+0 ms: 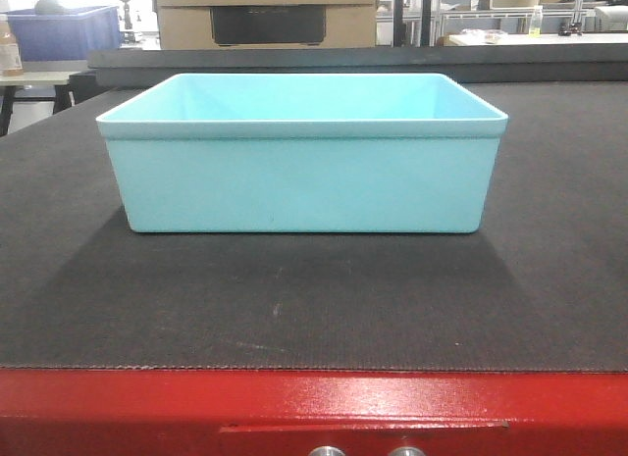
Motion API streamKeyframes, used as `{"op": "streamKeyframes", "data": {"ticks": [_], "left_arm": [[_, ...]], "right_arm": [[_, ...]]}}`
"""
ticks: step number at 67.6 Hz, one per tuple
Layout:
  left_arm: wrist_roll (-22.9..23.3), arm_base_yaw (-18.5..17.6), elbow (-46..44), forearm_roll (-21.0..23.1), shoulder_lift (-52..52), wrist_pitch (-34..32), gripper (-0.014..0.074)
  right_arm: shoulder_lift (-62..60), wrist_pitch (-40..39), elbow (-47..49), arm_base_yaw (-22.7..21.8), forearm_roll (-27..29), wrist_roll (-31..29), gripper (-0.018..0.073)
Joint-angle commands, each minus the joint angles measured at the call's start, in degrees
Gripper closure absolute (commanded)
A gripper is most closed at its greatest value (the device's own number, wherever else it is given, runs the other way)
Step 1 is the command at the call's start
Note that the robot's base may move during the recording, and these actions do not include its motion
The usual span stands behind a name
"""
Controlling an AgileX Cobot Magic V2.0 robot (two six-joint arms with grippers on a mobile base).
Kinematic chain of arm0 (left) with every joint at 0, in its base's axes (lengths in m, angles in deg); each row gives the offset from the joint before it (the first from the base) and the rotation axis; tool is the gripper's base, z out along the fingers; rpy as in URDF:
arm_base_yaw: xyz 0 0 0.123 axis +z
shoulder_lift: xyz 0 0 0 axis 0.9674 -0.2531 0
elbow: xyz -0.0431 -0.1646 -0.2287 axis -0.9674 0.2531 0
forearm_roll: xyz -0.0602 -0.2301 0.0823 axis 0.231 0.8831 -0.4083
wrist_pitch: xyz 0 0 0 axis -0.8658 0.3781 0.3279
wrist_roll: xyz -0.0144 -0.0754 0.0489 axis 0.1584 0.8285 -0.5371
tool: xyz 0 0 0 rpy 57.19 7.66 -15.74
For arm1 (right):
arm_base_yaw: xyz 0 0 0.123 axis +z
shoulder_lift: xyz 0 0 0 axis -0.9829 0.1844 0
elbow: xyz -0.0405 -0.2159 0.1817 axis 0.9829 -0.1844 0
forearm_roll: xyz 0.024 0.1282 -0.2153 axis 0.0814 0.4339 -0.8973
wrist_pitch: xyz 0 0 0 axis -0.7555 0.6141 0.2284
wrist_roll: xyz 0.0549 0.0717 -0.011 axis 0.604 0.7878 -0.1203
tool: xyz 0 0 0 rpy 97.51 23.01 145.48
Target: Fetch blue bin and place on conveyor start
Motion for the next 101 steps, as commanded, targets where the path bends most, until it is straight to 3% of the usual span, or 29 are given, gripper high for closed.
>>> {"op": "streamKeyframes", "data": {"ticks": [1,5,12,22,30,42,49,52,101], "left_arm": [[0.12,0.06,0.06,-0.09,0.36,-1.19,0.0707],[0.12,0.06,0.06,0.09,0.36,-1.18,0.0707],[-0.74,1.4,0.86,4.35,1.33,-0.69,0.0707],[-10.92,5.01,7.88,10.8,6.78,-1.31,0.0707],[-10.93,5.86,15.21,10.69,6.78,-3.96,0.0707],[-10.93,4.32,23.2,9.46,6.78,-9.4,0.0707],[-10.93,3.3,25.83,9.34,6.78,-16.62,0.0707],[-10.93,3.3,25.83,9.34,6.78,-14.01,0.0707],[-10.93,3.3,25.83,9.34,6.78,-14.66,0.0707]], "right_arm": [[-0.25,-1.46,-0.07,-0.15,-0.47,-0.49,0.0721],[-0.25,-1.46,-0.07,-0.15,-0.47,-0.49,0.0721],[-0.25,-1.46,-0.07,-0.15,-0.47,-0.49,0.0721],[-0.25,-1.46,-0.07,-0.15,-0.47,-0.49,0.0721],[-0.25,-1.46,-0.07,-0.15,-0.47,-0.49,0.0721],[-0.25,-1.58,-0.07,-0.15,-0.47,-0.49,0.0721],[-0.25,-1.58,-0.07,-0.15,-0.47,-0.49,0.0721],[-0.25,-1.58,-0.07,-0.15,-0.47,-0.49,0.0721],[-0.25,-1.58,-0.07,-0.15,-0.47,-0.49,0.0721]]}}
